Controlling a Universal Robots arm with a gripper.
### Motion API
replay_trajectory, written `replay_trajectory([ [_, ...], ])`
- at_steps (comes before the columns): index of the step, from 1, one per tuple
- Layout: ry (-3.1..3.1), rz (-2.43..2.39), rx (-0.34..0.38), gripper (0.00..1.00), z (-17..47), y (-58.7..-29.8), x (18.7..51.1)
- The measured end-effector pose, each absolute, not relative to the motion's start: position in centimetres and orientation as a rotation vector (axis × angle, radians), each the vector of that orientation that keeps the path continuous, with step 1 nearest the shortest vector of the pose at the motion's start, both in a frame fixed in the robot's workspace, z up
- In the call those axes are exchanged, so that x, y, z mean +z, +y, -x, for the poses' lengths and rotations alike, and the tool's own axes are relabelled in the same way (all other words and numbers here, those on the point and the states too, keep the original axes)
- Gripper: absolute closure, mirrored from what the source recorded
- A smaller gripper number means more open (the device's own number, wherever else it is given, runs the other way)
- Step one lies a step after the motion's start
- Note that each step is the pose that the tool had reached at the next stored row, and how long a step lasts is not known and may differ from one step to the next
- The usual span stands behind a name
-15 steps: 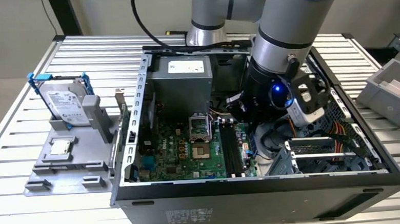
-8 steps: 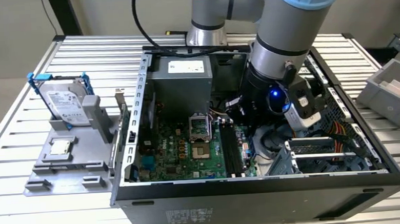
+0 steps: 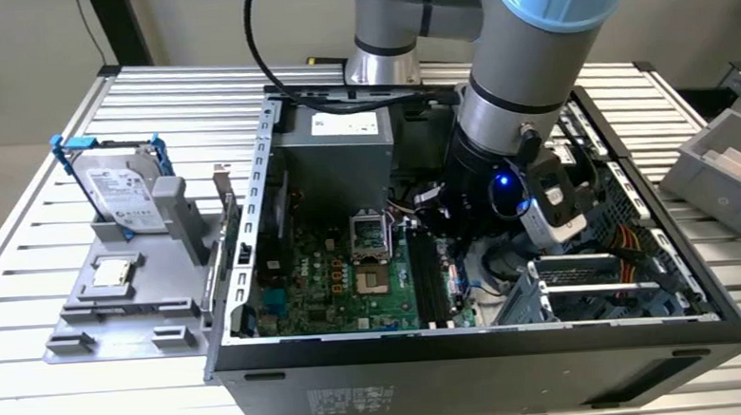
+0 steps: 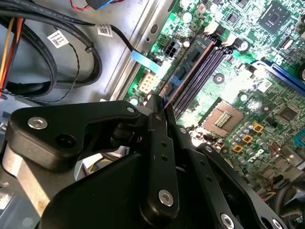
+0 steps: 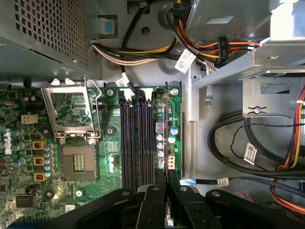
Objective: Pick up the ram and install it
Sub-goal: 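Insert the ram into the slot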
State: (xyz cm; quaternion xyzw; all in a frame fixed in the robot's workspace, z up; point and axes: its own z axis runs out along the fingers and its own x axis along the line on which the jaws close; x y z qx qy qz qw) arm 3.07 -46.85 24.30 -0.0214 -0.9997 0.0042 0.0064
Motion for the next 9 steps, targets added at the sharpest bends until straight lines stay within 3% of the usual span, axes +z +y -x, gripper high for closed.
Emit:
replay_trajectory([
  [9,-3.129,0.047,0.013,1.0,-2.72,-46.8,23.49],
])
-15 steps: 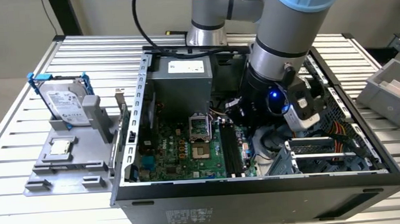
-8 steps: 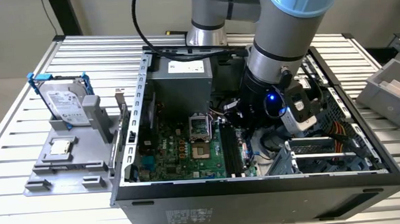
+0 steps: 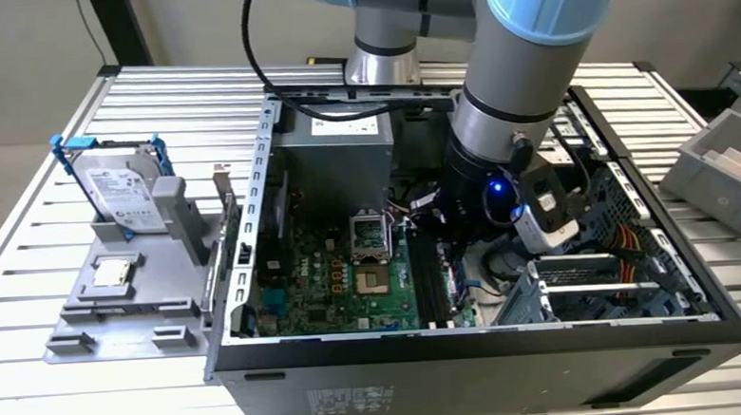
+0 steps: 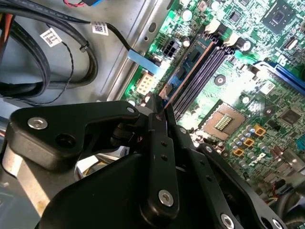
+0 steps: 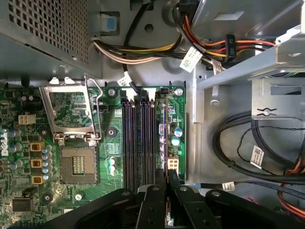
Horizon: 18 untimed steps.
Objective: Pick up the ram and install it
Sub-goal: 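Insert the ram into the slot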
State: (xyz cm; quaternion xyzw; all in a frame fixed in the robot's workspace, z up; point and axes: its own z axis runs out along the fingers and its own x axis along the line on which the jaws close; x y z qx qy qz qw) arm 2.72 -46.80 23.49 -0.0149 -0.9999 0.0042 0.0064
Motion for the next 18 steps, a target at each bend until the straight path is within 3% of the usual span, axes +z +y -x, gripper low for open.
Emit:
replay_trajectory([
  [18,-3.129,0.019,0.018,1.0,-2.28,-46.85,22.55],
])
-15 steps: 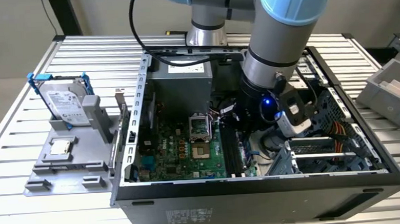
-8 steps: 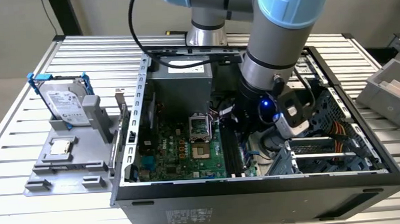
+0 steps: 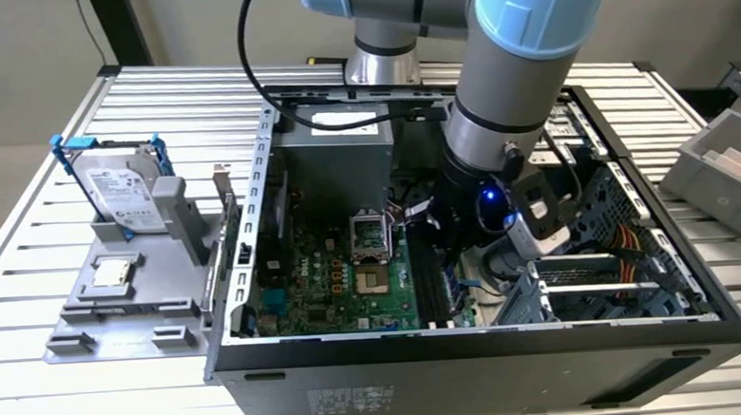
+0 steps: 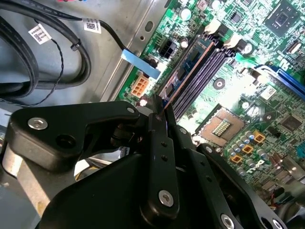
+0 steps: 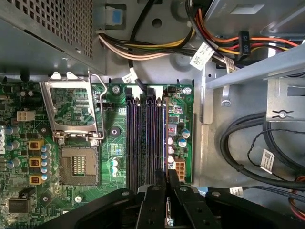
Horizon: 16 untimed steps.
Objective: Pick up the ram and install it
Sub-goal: 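Insert the ram into the slot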
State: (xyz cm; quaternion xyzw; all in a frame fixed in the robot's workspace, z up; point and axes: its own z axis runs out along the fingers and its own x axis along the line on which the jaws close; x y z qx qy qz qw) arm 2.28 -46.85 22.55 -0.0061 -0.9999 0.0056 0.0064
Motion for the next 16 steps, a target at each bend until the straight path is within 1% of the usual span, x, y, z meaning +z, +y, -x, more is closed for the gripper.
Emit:
replay_trajectory([
  [16,-3.129,0.019,0.019,1.0,-1.98,-47.08,22.16],
])
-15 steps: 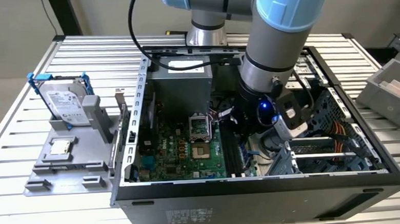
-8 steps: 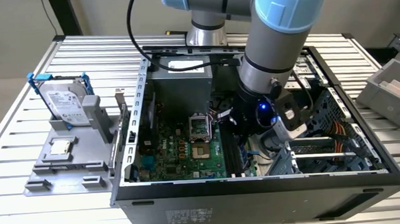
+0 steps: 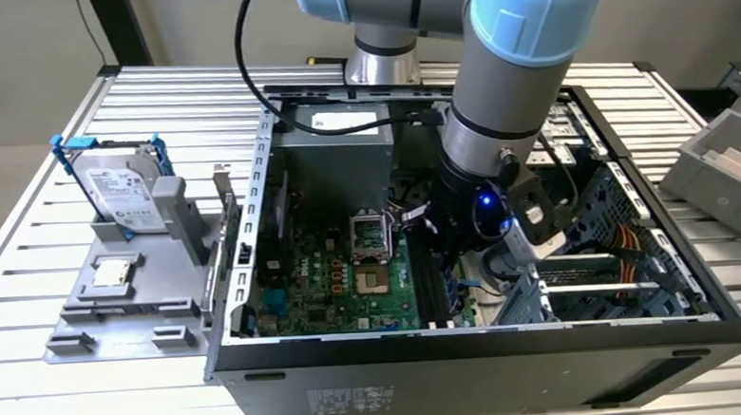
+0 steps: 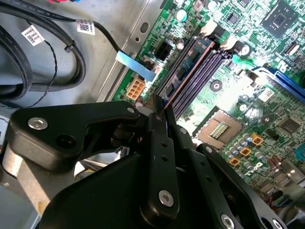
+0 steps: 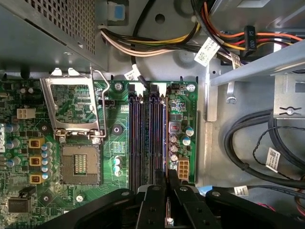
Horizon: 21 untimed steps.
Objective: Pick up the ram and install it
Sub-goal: 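Insert the ram into the slot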
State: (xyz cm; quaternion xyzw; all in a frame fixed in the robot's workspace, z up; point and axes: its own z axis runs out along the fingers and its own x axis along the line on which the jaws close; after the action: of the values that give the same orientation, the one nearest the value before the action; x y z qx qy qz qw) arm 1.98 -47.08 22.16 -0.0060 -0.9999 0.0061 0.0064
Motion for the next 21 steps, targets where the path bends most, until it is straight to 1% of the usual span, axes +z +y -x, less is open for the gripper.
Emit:
replay_trajectory([
  [21,-3.129,0.025,0.021,1.0,-1.74,-46.91,21.72],
])
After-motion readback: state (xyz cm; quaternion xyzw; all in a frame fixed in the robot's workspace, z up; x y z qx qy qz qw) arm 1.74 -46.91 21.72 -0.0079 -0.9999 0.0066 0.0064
